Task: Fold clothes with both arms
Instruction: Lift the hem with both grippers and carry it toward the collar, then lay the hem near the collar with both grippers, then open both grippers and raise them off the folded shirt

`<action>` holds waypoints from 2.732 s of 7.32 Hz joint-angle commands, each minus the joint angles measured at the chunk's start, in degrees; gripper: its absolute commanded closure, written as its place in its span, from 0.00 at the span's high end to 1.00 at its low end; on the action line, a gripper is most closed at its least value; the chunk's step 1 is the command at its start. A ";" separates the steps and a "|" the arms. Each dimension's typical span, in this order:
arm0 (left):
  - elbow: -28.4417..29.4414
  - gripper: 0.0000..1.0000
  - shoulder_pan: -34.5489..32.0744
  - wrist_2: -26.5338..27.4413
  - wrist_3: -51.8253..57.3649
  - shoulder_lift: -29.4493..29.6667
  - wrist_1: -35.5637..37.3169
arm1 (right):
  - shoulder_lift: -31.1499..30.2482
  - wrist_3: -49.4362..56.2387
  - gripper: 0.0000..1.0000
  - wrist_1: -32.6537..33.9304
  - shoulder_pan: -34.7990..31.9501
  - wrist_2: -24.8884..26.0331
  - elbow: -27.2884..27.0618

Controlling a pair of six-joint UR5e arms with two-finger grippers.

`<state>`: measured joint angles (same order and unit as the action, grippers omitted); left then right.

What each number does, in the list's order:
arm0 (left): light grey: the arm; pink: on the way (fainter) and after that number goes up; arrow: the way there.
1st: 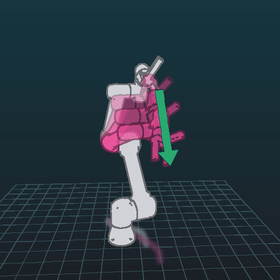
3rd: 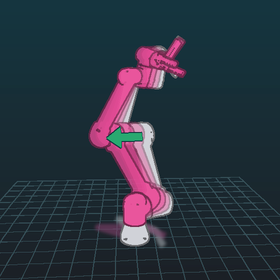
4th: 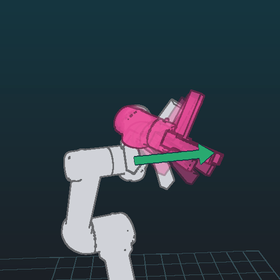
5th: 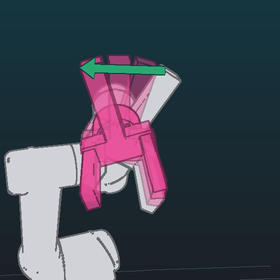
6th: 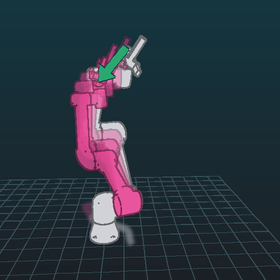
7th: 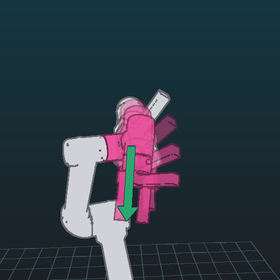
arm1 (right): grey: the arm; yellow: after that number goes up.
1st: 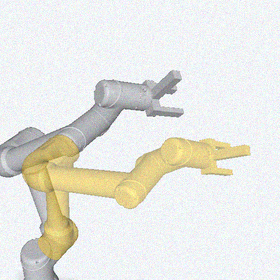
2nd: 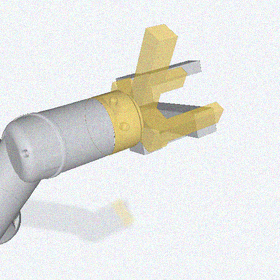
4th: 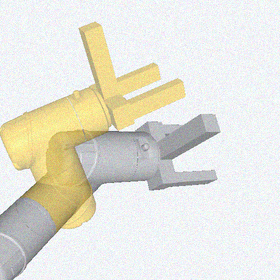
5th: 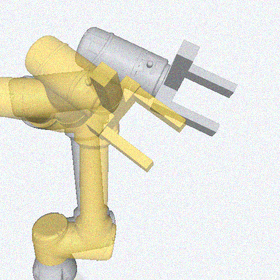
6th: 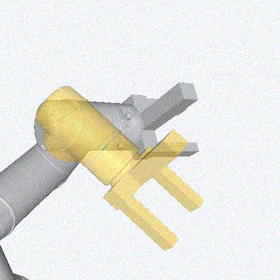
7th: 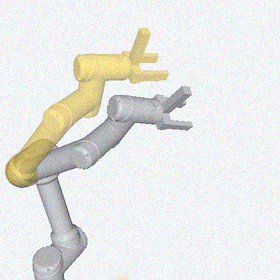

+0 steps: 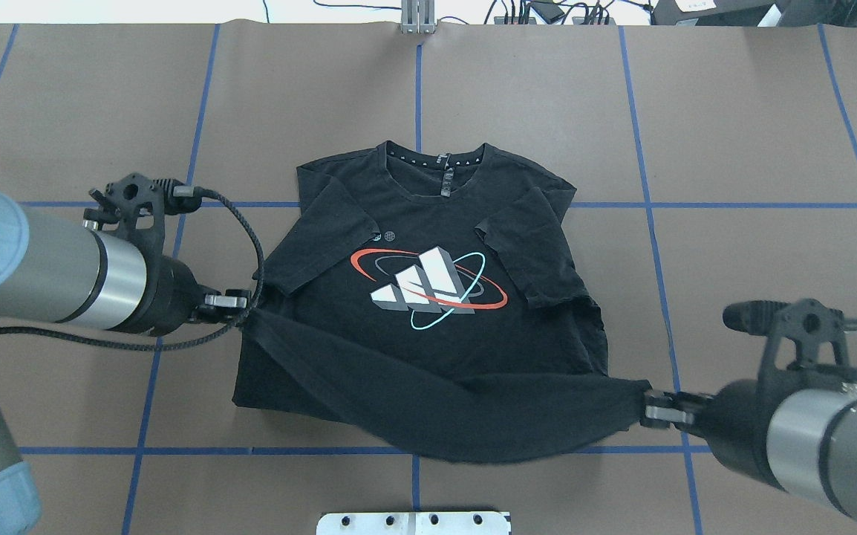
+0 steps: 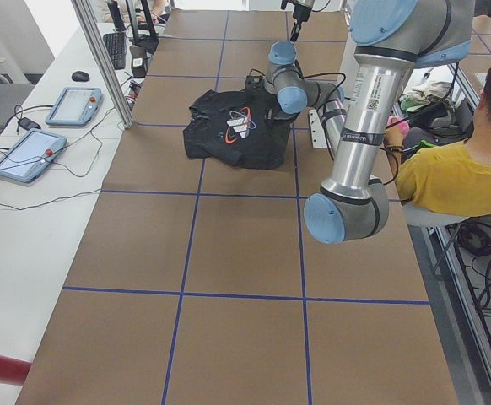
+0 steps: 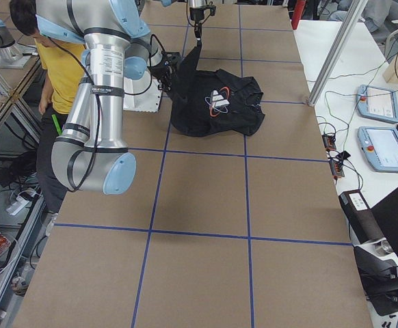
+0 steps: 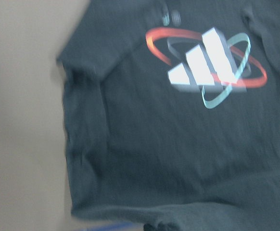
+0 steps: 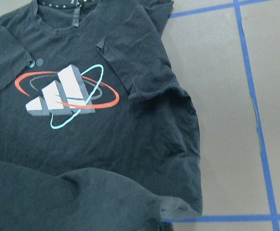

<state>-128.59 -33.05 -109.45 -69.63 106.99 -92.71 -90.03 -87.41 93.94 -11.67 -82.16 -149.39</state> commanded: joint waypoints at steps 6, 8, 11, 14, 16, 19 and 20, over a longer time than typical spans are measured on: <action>21.93 0.00 -8.78 9.94 0.20 12.00 -6.31 | 20.91 4.08 0.00 0.55 -20.56 -1.33 25.06; 30.38 0.00 -11.41 10.40 0.28 15.60 -10.55 | 27.42 7.15 0.00 0.29 -26.36 -5.02 34.91; 37.59 0.00 -12.12 10.40 0.37 17.53 -15.56 | 36.74 7.87 0.00 0.20 -28.84 -5.99 48.63; 53.30 0.00 -12.04 10.57 0.37 22.82 -24.58 | 37.56 9.00 0.00 -8.89 -29.99 -5.99 59.43; 56.42 0.00 -12.38 12.50 7.10 22.91 -26.74 | 36.95 10.93 0.00 -13.07 -30.25 -5.99 62.29; 58.54 0.00 -12.91 12.42 13.41 23.00 -27.09 | 35.10 12.52 0.00 -13.52 -31.04 -7.13 61.68; 58.45 0.00 -13.70 12.25 16.17 23.00 -27.09 | 34.92 12.78 0.00 -13.52 -31.65 -8.70 61.15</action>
<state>-70.29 -45.98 -97.05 -57.49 129.96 -119.76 -54.73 -75.18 80.50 -42.64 -89.32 -87.70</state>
